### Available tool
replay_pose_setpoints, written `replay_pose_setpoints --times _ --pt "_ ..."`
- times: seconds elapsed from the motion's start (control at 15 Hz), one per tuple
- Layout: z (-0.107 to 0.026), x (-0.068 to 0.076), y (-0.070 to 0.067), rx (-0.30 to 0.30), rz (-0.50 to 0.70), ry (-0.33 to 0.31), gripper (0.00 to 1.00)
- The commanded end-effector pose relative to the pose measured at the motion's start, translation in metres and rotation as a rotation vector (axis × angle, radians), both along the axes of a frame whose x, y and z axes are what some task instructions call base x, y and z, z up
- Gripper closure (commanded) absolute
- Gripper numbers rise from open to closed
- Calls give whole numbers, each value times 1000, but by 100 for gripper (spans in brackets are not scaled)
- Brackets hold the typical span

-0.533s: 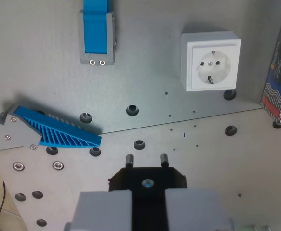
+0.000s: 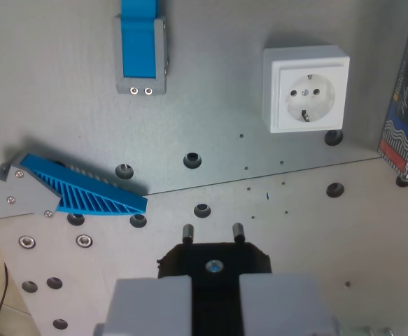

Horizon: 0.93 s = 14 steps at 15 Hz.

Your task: Move above the white socket

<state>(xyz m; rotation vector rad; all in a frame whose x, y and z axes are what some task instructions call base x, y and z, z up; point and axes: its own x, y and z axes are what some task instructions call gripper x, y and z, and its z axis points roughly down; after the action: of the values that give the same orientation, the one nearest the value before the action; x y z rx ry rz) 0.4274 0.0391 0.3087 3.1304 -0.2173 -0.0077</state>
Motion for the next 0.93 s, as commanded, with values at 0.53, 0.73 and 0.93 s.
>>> replay_pose_setpoints --times 0.53,0.73,0.93 --pt "-14 -2 -6 4 4 -25 100" --pt "-22 -3 -10 5 9 -50 100" --pt "-33 -4 -15 6 14 -65 100"
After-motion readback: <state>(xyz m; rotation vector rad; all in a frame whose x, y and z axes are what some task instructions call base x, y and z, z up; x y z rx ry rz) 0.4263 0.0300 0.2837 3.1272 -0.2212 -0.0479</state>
